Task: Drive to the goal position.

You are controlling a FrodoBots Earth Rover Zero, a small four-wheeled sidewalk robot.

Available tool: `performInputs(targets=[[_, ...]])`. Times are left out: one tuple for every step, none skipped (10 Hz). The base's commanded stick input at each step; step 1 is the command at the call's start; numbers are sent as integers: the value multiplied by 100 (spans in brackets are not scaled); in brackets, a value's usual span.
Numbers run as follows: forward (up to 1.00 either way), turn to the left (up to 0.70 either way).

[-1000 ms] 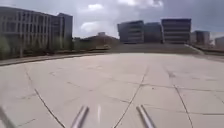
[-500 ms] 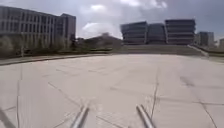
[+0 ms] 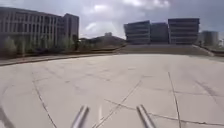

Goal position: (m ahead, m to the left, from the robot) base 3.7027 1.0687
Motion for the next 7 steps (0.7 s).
performInputs(targets=[[96,4],[94,4],[92,4],[90,4],[89,4],[89,4],[90,4]])
